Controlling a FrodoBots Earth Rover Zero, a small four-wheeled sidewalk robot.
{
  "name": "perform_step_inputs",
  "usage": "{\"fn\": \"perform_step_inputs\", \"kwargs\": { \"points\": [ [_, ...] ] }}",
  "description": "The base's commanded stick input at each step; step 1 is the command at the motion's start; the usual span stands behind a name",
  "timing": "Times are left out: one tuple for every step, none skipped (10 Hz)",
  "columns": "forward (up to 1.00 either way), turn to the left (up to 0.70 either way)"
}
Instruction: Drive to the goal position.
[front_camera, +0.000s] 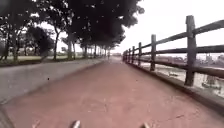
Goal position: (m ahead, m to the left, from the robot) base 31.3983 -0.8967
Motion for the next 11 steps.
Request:
{"fn": "perform_step_inputs", "kwargs": {
  "points": [
    [0.70,0.02],
    [0.70,0.00],
    [0.70,0.00],
    [0.70,0.00],
    [0.70,0.00],
    [0.70,0.00],
    [0.70,0.00],
    [0.70,0.00],
    [0.70,0.00],
    [0.70,0.00],
    [0.70,0.00]
  ]
}}
